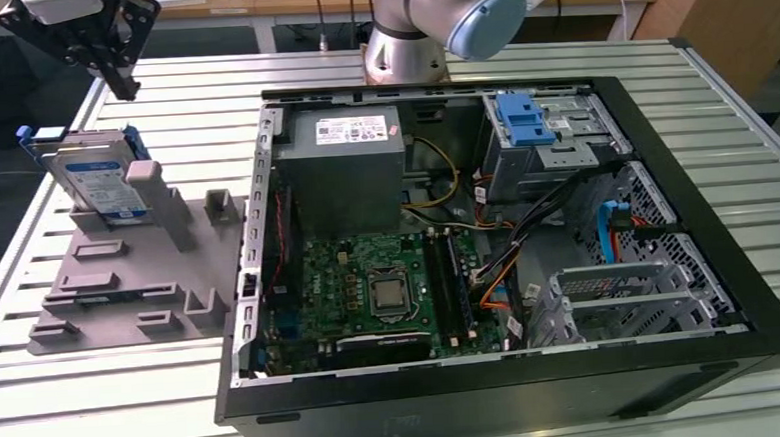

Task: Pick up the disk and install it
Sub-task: 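Reach for the disk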

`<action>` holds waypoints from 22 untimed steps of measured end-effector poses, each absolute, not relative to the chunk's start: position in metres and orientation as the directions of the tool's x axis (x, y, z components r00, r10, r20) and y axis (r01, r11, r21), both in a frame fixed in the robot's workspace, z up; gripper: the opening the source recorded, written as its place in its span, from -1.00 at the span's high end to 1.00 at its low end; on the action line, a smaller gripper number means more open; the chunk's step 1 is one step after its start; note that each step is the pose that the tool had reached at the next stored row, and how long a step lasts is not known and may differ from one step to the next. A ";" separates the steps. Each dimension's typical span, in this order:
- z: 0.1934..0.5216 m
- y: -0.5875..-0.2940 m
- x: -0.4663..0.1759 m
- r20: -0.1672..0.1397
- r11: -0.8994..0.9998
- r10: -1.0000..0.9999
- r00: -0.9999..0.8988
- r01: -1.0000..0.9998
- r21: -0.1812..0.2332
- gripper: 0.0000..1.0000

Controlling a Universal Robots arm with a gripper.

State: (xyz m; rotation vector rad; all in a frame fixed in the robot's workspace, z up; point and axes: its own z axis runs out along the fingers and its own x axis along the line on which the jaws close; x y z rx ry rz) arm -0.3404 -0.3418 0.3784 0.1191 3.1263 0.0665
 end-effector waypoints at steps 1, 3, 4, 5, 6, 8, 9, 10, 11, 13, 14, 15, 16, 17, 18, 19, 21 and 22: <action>0.378 -0.342 -0.342 -0.011 0.996 0.076 -0.997 0.076 0.043 0.79; 0.378 -0.342 -0.345 -0.011 0.996 0.076 -0.997 0.076 0.043 0.79; 0.378 -0.342 -0.347 -0.011 0.996 0.076 -0.997 0.076 0.043 0.79; 0.378 -0.342 -0.348 -0.011 0.996 0.076 -0.997 0.076 0.043 0.79; 0.378 -0.342 -0.350 -0.011 0.996 0.076 -0.997 0.076 0.043 0.79; 0.378 -0.342 -0.352 -0.011 0.996 0.076 -0.997 0.076 0.043 0.79; 0.378 -0.342 -0.352 -0.011 0.996 0.076 -0.997 0.076 0.043 0.79; 0.378 -0.342 -0.352 -0.011 0.996 0.076 -0.997 0.076 0.043 0.79; 0.378 -0.342 -0.352 -0.011 0.996 0.076 -0.997 0.076 0.043 0.79; 0.378 -0.342 -0.352 -0.011 0.996 0.076 -0.997 0.076 0.043 0.79; 0.378 -0.342 -0.352 -0.011 0.996 0.076 -0.997 0.076 0.043 0.79; 0.378 -0.342 -0.353 -0.011 0.996 0.076 -0.997 0.076 0.043 0.79; 0.378 -0.342 -0.354 -0.011 0.996 0.076 -0.997 0.076 0.043 0.79; 0.378 -0.342 -0.356 -0.011 0.996 0.076 -0.997 0.076 0.043 0.79; 0.378 -0.342 -0.358 -0.011 0.996 0.076 -0.997 0.076 0.043 0.79; 0.378 -0.342 -0.361 -0.011 0.996 0.076 -0.997 0.076 0.043 0.79; 0.378 -0.342 -0.367 -0.011 0.996 0.076 -0.997 0.076 0.043 0.79; 0.378 -0.342 -0.370 -0.011 0.996 0.076 -0.997 0.076 0.043 0.79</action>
